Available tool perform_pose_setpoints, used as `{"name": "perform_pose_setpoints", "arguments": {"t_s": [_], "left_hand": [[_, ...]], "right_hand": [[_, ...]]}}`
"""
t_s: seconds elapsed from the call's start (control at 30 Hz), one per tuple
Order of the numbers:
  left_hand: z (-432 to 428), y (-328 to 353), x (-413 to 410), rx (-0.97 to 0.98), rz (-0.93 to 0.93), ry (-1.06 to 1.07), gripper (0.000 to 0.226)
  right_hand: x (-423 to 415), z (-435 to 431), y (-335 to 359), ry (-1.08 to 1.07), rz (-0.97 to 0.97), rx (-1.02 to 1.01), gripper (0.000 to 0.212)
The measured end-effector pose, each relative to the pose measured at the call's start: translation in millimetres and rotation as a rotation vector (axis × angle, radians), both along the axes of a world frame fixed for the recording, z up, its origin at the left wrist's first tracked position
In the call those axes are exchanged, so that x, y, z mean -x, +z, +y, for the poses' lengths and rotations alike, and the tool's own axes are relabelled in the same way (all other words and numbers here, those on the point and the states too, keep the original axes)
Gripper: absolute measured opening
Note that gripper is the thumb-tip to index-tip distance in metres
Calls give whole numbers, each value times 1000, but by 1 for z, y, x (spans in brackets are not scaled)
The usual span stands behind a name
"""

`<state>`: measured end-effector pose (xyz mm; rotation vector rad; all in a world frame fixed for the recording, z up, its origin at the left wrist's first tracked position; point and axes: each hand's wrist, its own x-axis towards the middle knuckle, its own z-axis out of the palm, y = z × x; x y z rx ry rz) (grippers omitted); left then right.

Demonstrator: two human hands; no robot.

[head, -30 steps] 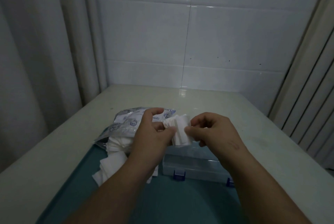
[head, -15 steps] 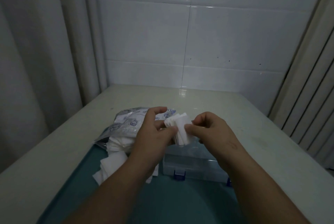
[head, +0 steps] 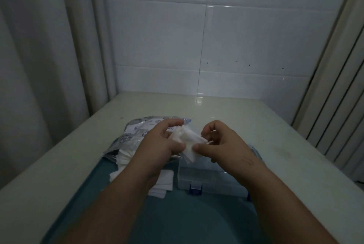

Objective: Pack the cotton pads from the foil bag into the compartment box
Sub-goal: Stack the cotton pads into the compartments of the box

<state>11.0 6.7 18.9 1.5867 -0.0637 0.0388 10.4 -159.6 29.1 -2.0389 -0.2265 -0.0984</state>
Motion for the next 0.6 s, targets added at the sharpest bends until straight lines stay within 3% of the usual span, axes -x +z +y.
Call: {"name": "perform_pose_setpoints", "arguments": {"t_s": [0.37, 0.53, 0.6], "left_hand": [[11, 1, -7, -502, -109, 69, 43], [17, -16, -16, -1176, -188, -22, 49], [18, -19, -17, -1315, -169, -64, 50]], "right_hand": [[2, -3, 2, 5, -8, 196, 17], [2, -5, 2, -41, -16, 200, 18], [3, -5, 3, -46, -22, 208, 20]]}}
